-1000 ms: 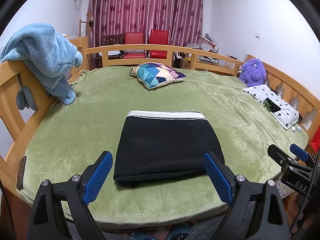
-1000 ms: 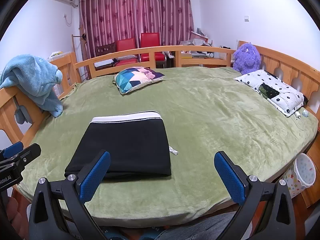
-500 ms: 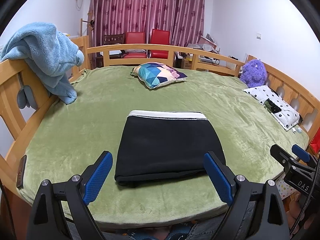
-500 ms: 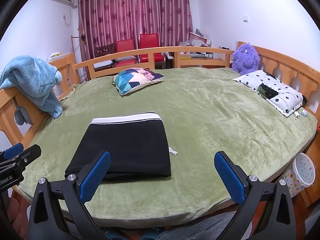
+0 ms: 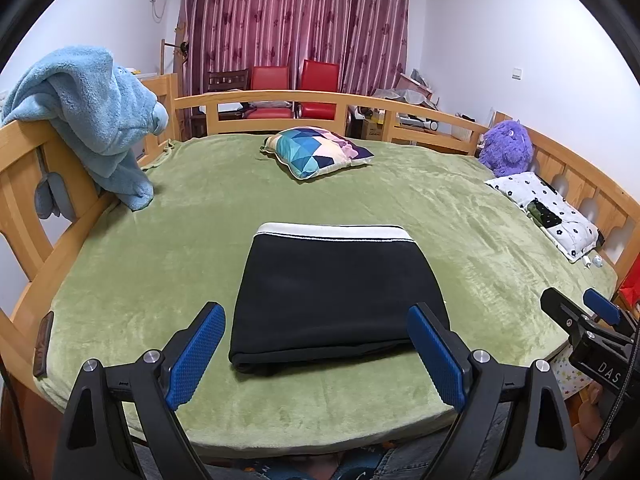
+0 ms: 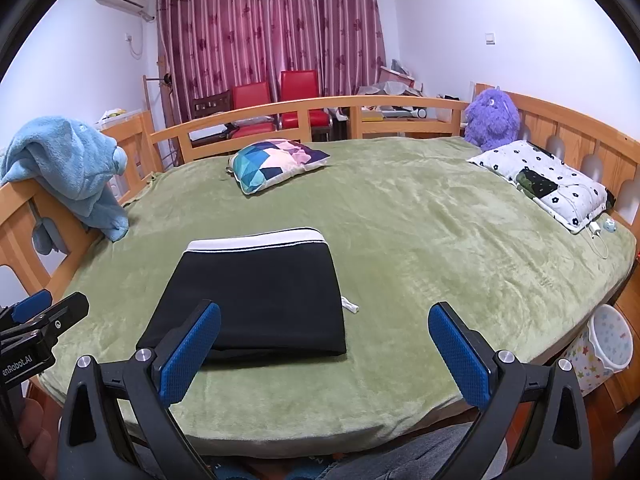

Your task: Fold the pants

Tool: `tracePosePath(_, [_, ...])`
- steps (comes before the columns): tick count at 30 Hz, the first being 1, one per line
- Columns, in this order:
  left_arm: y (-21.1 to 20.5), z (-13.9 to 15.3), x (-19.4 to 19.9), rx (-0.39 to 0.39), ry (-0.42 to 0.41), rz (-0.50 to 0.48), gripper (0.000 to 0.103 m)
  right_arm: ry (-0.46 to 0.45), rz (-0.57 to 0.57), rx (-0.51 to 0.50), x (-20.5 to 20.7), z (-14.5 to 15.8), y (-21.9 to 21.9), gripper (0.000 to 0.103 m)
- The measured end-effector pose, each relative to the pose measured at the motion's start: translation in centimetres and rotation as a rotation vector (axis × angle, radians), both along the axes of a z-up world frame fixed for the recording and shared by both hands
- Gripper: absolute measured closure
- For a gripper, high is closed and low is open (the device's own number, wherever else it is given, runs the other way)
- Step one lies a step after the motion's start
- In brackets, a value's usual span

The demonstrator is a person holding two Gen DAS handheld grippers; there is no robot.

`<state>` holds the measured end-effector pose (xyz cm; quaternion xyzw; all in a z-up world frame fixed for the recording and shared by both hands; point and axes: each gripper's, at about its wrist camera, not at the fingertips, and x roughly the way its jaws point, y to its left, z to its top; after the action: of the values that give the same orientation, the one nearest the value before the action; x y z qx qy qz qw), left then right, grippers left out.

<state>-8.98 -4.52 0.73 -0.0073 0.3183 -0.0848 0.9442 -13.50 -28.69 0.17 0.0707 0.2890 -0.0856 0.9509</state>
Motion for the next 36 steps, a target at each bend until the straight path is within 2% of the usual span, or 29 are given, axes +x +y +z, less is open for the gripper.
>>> tracePosePath(36, [-1.4, 0.3, -0.5, -0.007, -0.011, -0.004, 0.010, -0.013, 0.015, -0.001, 0.2, 0.4, 1.1, 0.001])
